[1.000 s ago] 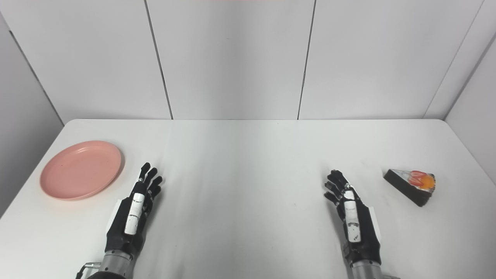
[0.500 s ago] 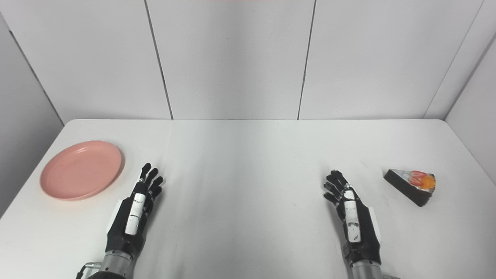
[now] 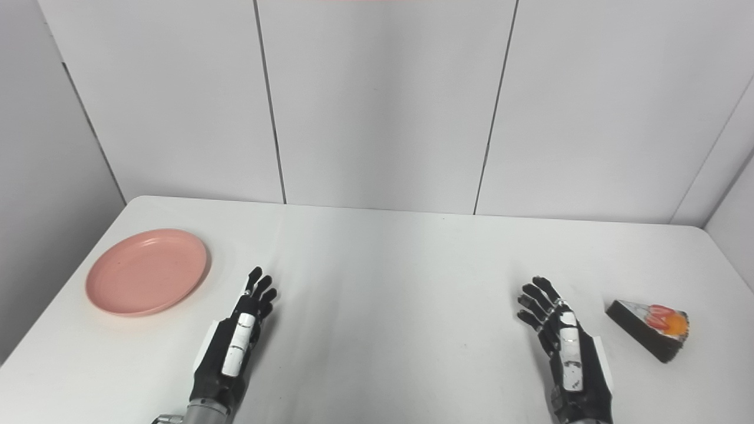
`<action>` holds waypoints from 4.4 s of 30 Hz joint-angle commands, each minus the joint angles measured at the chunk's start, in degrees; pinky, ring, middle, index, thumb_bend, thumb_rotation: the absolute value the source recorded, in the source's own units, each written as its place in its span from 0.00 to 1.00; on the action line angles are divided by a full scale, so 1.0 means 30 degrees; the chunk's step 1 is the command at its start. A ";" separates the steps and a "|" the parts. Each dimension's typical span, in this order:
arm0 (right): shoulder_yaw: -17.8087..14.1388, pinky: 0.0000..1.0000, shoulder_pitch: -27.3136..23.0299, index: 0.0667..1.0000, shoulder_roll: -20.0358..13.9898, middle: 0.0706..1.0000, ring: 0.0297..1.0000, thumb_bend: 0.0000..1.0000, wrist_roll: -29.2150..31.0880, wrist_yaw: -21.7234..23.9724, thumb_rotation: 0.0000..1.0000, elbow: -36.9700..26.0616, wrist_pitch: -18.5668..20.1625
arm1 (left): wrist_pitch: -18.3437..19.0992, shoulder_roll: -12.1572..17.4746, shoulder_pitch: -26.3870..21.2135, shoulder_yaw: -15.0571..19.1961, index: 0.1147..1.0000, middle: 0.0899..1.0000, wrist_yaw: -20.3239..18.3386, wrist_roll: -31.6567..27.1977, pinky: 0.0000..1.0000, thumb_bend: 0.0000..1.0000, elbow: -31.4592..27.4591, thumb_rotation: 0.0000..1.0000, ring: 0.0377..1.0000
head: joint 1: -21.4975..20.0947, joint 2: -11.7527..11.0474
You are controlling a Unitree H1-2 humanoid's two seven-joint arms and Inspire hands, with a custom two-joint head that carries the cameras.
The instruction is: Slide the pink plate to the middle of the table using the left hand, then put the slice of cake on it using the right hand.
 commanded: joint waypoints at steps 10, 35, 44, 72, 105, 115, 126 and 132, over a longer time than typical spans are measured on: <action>-0.0147 0.81 0.1016 0.82 -0.0001 0.82 0.81 0.88 0.0274 0.0608 0.99 0.2908 -0.1507 | -0.2171 0.0039 0.0088 0.0004 1.00 0.98 0.0237 0.0343 0.97 0.69 0.1702 0.96 0.95 | 0.0144 -0.0513; -0.0218 0.78 0.0919 0.79 0.0864 0.79 0.78 0.86 0.1357 0.1010 0.94 0.3567 -0.1643 | -0.3788 0.2901 -0.6208 0.4165 0.87 0.86 0.1125 -0.1822 0.89 0.83 -0.0177 0.93 0.87 | 0.0448 -0.1296; -0.0231 0.78 0.0854 0.78 0.0792 0.80 0.78 0.89 0.1486 0.1343 0.93 0.3999 -0.1986 | -0.5696 0.6244 -0.9051 0.5583 0.86 0.84 0.2012 -0.0703 0.91 0.88 0.5477 0.92 0.86 | 0.0713 -0.1191; -0.0652 0.77 0.1048 0.77 0.0696 0.78 0.77 0.86 0.1854 0.1691 0.93 0.3747 -0.1595 | -0.6882 1.0454 -1.2444 0.7377 0.76 0.77 0.1673 -0.1909 0.78 0.77 1.8039 0.98 0.81 | 0.1086 -0.0879; -0.0513 0.75 0.1624 0.77 0.0633 0.78 0.77 0.86 0.1499 0.1299 0.93 0.2230 -0.0865 | -0.6887 0.8757 -1.0955 0.7366 0.79 0.79 -0.2091 -0.4428 0.77 0.87 1.9979 0.86 0.77 | 0.0663 -0.0169; -0.0420 0.77 0.1628 0.78 0.0708 0.79 0.77 0.86 0.1357 0.1262 0.93 0.2064 -0.0678 | -0.6853 0.7451 -0.9887 0.6736 0.78 0.80 -0.2769 -0.4431 0.74 0.86 1.7303 0.89 0.79 | 0.0328 -0.0255; -0.0298 0.76 0.1727 0.78 0.0987 0.78 0.77 0.86 0.1209 0.0855 0.92 0.1514 -0.0239 | -0.5773 0.6415 -0.9187 0.5532 0.77 0.78 -0.2439 -0.4478 0.75 0.82 1.4446 0.87 0.80 | 0.0026 -0.0121; -0.0143 0.77 0.1748 0.79 0.1063 0.79 0.78 0.86 0.0996 0.0734 0.92 0.1218 -0.0013 | -0.5945 0.6018 -0.9435 0.4842 0.78 0.81 -0.3171 -0.4617 0.76 0.78 1.4718 0.87 0.82 | -0.0151 -0.0053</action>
